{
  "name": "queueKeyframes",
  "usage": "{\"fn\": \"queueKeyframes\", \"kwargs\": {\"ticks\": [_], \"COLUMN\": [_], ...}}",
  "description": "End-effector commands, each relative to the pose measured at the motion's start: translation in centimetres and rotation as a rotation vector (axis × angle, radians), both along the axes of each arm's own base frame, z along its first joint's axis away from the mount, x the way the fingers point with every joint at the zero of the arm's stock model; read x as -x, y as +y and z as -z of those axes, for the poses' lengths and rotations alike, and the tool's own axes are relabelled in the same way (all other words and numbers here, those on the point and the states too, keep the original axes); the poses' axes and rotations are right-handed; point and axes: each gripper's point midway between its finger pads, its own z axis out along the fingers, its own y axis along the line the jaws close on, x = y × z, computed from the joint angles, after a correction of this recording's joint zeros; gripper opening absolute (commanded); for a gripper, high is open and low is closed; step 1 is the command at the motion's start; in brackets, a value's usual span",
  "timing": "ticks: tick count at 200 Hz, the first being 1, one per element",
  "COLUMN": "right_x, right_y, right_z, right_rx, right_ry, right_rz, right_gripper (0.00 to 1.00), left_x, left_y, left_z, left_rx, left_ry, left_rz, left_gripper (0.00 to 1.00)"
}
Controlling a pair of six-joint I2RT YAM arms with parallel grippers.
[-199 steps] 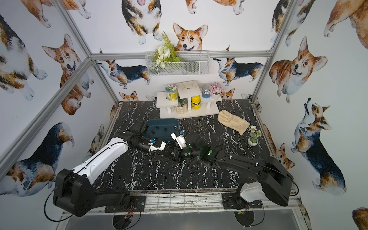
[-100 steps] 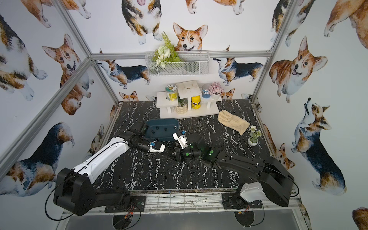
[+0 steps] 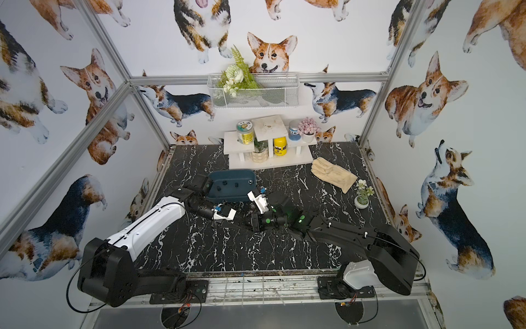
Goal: Put the nuts on the desktop into the storage box
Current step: Pick up the nut from the center of the board.
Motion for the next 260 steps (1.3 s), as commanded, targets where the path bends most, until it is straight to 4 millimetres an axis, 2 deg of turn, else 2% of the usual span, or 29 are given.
{"fn": "queueKeyframes", "kwargs": {"ticks": [1, 67, 110, 133, 174, 204, 246, 260], "right_x": [-0.2, -0.4, -0.4, -0.3, -0.4, -0.4, -0.5, -0.6], "right_y": [1.2, 1.0, 1.2, 1.3, 1.3, 1.4, 1.3, 1.3], "right_z": [-4.1, -4.2, -4.1, -4.4, -4.4, -4.9, -5.0, -4.9], "right_rx": [-0.147, -0.156, -0.163, -0.175, -0.176, -0.198, -0.202, -0.199], "right_ry": [-0.106, -0.087, -0.076, -0.073, -0.069, -0.059, -0.063, -0.06], "right_rz": [-0.042, -0.03, -0.038, -0.045, -0.041, -0.041, -0.036, -0.027], "right_gripper": [0.08, 0.05, 0.05, 0.05, 0.05, 0.05, 0.1, 0.2], "left_x": [0.4, 1.7, 1.5, 1.3, 0.9, 0.9, 0.9, 0.7], "left_y": [0.0, 0.5, 0.5, 0.4, 0.2, 0.2, 0.1, 0.1], "left_z": [0.3, 1.1, 1.4, 1.8, 1.2, 1.3, 0.8, 0.8], "left_rx": [-0.003, -0.008, -0.008, -0.013, 0.007, 0.004, 0.019, 0.016], "left_ry": [0.03, -0.029, -0.042, -0.064, -0.058, -0.063, -0.053, -0.049], "left_rz": [0.005, 0.062, 0.059, 0.059, 0.049, 0.051, 0.052, 0.043], "left_gripper": [0.37, 0.44, 0.45, 0.41, 0.34, 0.15, 0.14, 0.14]}}
